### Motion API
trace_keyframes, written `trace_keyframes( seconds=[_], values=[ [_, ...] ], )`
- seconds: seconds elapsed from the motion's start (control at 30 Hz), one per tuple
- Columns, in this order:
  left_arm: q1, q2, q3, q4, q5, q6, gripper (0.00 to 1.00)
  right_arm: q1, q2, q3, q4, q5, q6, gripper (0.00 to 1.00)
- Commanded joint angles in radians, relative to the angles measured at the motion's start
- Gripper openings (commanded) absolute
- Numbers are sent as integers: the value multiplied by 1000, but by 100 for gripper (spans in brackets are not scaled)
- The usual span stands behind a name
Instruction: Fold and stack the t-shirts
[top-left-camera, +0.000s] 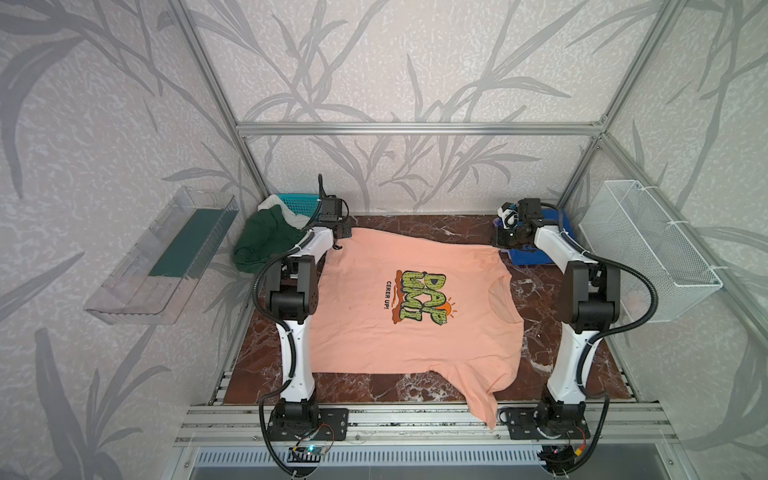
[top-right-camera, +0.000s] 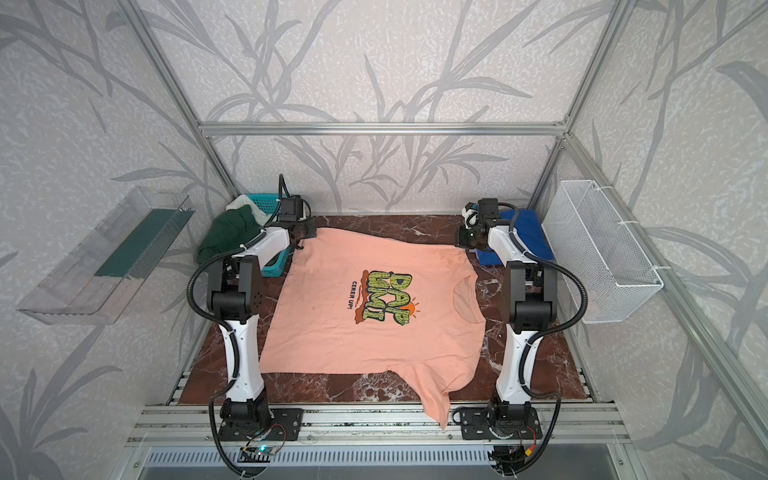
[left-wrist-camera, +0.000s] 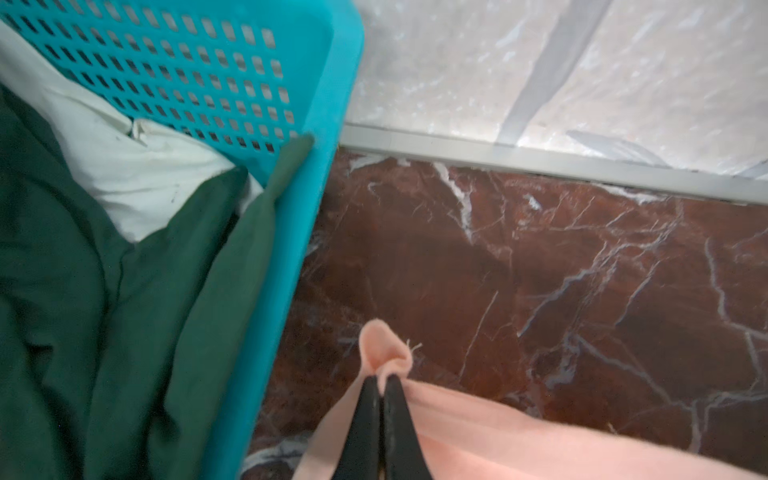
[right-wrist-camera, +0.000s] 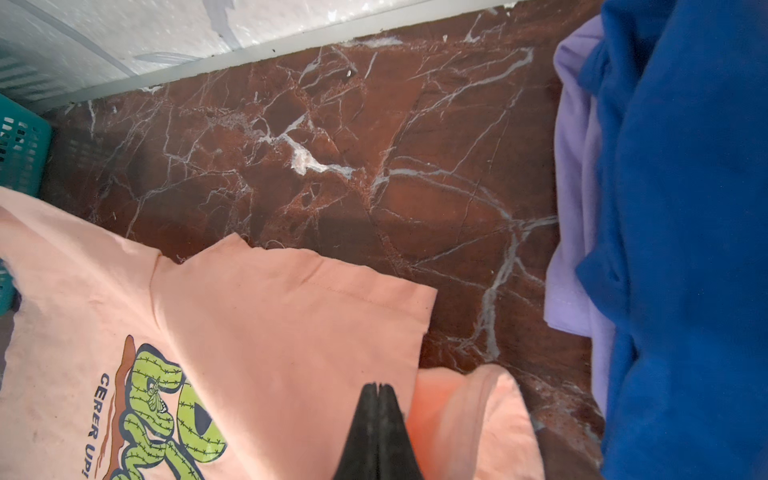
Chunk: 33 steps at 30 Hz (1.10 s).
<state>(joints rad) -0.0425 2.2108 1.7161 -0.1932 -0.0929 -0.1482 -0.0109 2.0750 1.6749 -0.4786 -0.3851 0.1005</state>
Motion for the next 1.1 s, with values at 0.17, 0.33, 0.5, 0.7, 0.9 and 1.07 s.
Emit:
trace_keyframes(
  seconds=[0.17,0.33,0.5,0.7,0.9,1.07],
  values=[
    [-30,-168,-256,236,-71,16,0,-8,-79,-129,57,-28,15,0],
    [-82,-275,-442,396,-114,35,3,-9,-138,-234,105,-24,21,0],
    [-119,-391,-624,500,-180,7,34,-8,-207,-361,160,-4,41,20],
    [-163,-497,-745,609,-201,-33,48,-3,-255,-424,196,37,74,40],
    [-181,-572,-747,501,-271,-69,59,22,-174,-292,153,44,105,56],
    [-197,-676,-874,537,-266,-109,73,59,-10,-100,87,52,110,58]
  ],
)
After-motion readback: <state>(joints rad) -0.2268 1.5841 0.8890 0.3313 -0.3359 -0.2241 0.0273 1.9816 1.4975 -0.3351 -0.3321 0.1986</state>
